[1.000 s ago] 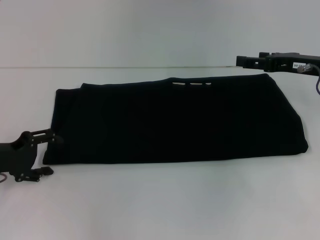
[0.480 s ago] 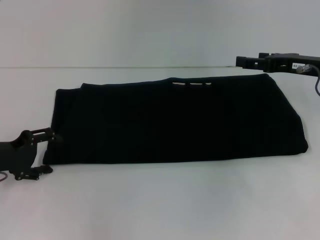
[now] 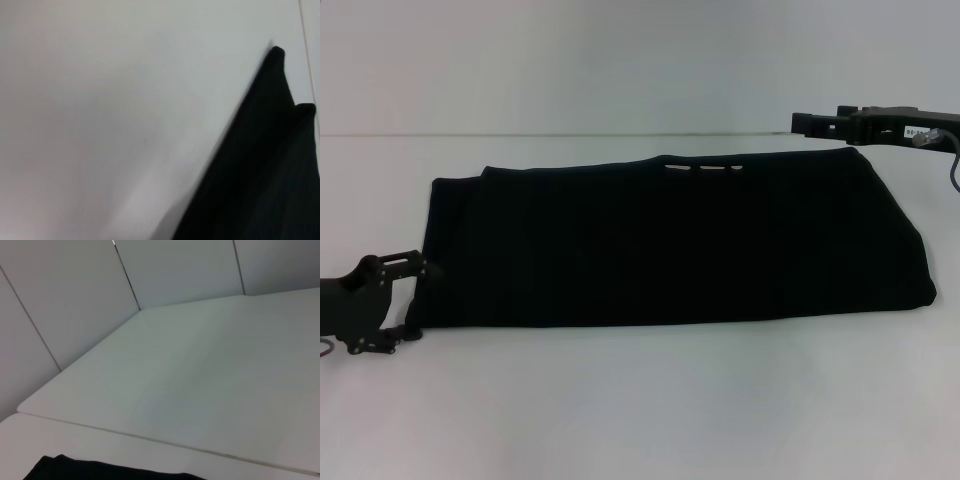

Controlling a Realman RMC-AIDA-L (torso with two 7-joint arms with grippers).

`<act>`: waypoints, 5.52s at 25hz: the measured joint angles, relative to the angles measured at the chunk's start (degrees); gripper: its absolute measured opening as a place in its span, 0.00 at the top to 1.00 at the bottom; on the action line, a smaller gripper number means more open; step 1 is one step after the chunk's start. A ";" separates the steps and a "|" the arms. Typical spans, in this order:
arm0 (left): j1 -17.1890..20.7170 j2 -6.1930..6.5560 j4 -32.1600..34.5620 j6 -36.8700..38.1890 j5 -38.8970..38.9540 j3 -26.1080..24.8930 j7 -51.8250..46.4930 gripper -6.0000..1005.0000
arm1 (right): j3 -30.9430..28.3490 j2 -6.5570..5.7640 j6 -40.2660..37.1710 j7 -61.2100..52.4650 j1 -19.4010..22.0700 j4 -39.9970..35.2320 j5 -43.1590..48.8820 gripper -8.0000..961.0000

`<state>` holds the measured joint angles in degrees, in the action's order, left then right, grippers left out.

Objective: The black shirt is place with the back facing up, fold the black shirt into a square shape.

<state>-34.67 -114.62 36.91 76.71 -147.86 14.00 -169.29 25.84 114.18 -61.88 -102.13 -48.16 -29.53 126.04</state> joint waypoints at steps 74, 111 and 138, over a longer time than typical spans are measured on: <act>5.78 0.75 14.64 1.88 -1.60 -0.41 41.27 0.97 | 0.00 3.50 2.51 4.46 0.60 0.55 -7.20 0.03; -18.88 -8.33 -7.44 11.06 17.04 5.09 45.54 0.95 | -0.50 -0.07 1.56 9.10 8.41 -0.01 -13.58 0.03; -7.49 -7.57 -17.42 2.70 34.08 4.32 67.64 0.45 | 11.62 -4.14 -7.70 -12.65 7.00 -0.21 -4.90 0.03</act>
<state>-42.16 -122.18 19.49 79.41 -113.78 18.31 -101.65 37.46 110.04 -69.58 -114.77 -41.16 -29.74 121.13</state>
